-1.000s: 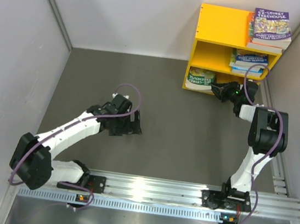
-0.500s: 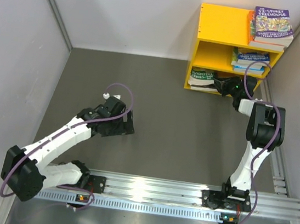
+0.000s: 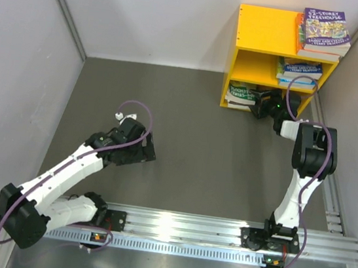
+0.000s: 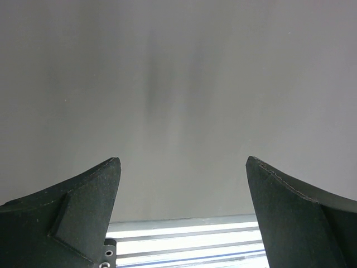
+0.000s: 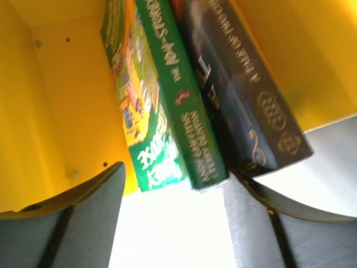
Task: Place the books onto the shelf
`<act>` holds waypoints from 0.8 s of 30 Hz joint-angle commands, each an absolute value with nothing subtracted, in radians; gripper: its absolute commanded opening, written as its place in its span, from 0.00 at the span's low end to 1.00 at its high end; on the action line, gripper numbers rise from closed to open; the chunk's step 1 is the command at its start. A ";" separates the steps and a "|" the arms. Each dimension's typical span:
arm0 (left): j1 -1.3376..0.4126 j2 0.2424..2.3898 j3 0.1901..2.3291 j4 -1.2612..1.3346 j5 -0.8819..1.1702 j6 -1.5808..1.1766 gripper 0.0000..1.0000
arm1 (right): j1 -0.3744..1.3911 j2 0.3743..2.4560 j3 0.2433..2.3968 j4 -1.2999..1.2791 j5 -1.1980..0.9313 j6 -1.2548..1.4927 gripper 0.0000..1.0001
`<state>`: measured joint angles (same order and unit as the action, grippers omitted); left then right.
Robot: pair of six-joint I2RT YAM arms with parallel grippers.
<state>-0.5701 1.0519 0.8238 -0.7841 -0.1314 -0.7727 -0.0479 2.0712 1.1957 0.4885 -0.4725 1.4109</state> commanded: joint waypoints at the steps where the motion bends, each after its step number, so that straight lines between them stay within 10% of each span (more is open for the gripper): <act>1: -0.566 1.002 0.810 -0.804 -0.170 -0.807 0.99 | -0.034 1.997 1.160 0.511 -0.514 1.388 0.70; 12: -0.565 0.907 0.770 -0.825 -0.181 -0.873 0.99 | -0.063 1.830 1.054 0.385 -0.554 1.263 0.96; 24: -0.565 0.830 0.720 -0.795 -0.193 -0.884 0.99 | -0.066 1.566 0.865 0.244 -0.583 1.131 0.97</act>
